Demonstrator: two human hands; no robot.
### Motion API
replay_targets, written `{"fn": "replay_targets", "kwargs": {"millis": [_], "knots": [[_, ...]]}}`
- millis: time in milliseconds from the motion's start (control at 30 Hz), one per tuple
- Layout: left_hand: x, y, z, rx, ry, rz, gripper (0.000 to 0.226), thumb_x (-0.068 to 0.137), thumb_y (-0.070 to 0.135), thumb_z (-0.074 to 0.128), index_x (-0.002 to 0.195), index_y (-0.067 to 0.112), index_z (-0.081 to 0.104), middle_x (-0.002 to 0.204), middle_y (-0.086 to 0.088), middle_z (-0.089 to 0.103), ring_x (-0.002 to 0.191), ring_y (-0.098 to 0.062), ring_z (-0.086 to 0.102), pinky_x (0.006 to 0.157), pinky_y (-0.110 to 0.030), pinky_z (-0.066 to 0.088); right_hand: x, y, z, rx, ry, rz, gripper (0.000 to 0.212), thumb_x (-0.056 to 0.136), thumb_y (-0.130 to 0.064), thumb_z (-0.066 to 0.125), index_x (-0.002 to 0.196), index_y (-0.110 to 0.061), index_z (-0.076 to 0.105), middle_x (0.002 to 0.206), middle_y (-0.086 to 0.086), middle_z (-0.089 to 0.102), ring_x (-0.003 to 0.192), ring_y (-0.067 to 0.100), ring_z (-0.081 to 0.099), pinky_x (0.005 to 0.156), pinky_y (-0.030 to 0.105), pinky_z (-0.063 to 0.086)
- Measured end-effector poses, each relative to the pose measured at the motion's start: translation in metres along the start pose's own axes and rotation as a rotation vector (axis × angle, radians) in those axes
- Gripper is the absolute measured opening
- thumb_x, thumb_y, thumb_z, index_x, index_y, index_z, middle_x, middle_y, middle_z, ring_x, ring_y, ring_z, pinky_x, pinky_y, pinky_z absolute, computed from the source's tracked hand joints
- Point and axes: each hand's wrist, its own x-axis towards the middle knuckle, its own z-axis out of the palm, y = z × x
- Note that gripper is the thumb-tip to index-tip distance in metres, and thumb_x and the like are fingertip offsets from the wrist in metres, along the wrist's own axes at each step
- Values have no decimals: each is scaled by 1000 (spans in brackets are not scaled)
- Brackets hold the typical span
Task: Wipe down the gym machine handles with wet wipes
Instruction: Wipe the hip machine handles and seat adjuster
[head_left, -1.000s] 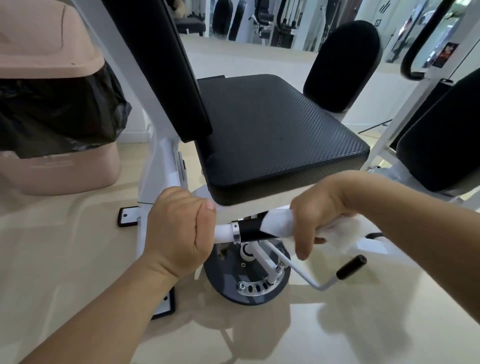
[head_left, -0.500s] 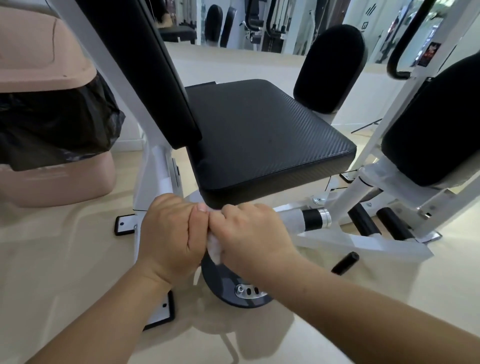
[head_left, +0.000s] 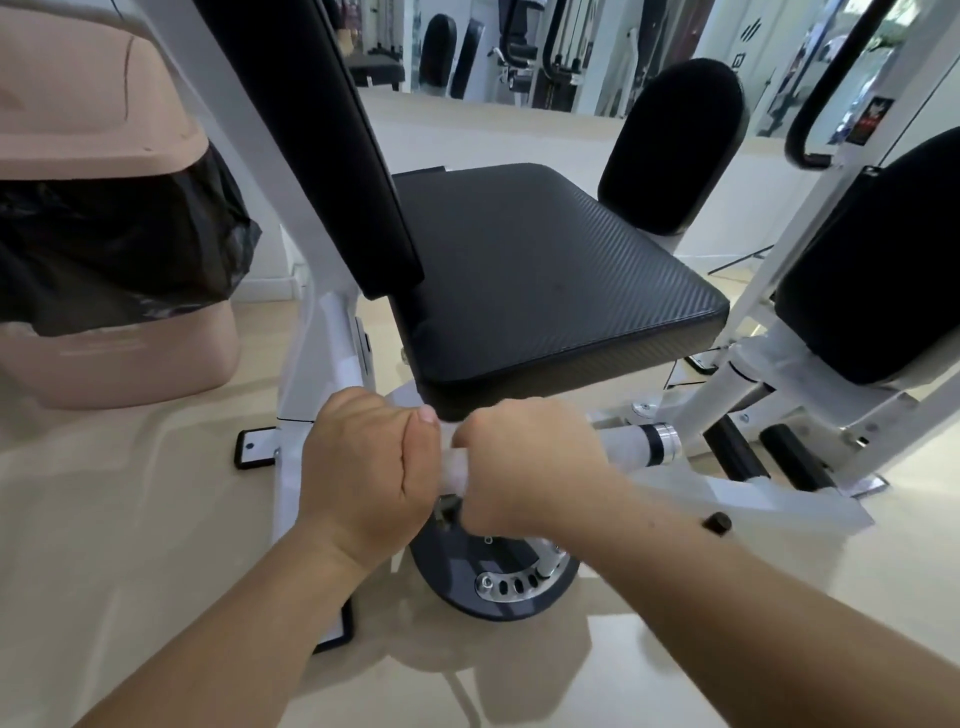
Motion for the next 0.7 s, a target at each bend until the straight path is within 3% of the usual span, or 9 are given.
{"fn": "replay_targets", "kwargs": {"millis": [67,200,267,367,433,500,600,700], "knots": [[0,-1,-3,6,-3,41,36,99,23,37,64,29,31,54,8,28,53,-18,30,66,-29,27,-10,12,5,-59,95,-32,17,80,-35,63,82,-25,50,68,-5,48,60,18,46,57,29,31],[1,2,-2,26,-7,46,41,99,21,37,59,25,29,52,8,25,50,-18,28,67,-29,27,-32,73,-8,-148,-55,177,17,78,-38,59,75,-24,50,68,-6,53,59,9,46,54,24,33],[0,7,1,77,4,16,43,99,21,37,57,25,27,51,10,23,49,-17,26,68,-29,24,-34,72,-7,-142,-49,213,17,79,-37,58,74,-24,48,69,-6,51,62,12,47,59,25,40],[-2,6,3,103,-2,-1,44,99,21,38,55,23,31,51,10,24,50,-17,27,67,-29,22,-18,24,6,-118,77,77,15,82,-38,61,84,-24,56,70,-5,48,70,24,56,64,31,42],[-3,2,0,76,-39,-9,47,100,24,37,53,20,42,53,9,31,52,-16,33,68,-29,26,-10,-4,12,-67,148,-32,14,88,-38,65,95,-27,59,73,-3,53,70,23,57,65,32,41],[-2,0,-3,59,-75,-4,44,100,26,34,56,24,39,54,11,30,53,-12,33,69,-29,29,-9,2,11,-72,150,-63,14,90,-34,64,97,-27,54,79,-3,57,68,22,52,62,30,37],[-2,1,-5,68,-97,-14,44,101,27,33,58,27,28,50,9,27,52,-11,30,68,-29,26,-26,49,7,-134,95,30,21,80,-28,60,76,-24,41,70,-6,50,60,18,45,52,27,26],[-3,5,-3,78,-85,-52,47,100,26,33,54,23,27,47,6,27,49,-9,28,67,-29,23,-38,79,1,-151,17,185,12,78,-32,59,76,-23,51,69,-6,54,65,16,51,53,24,31]]}}
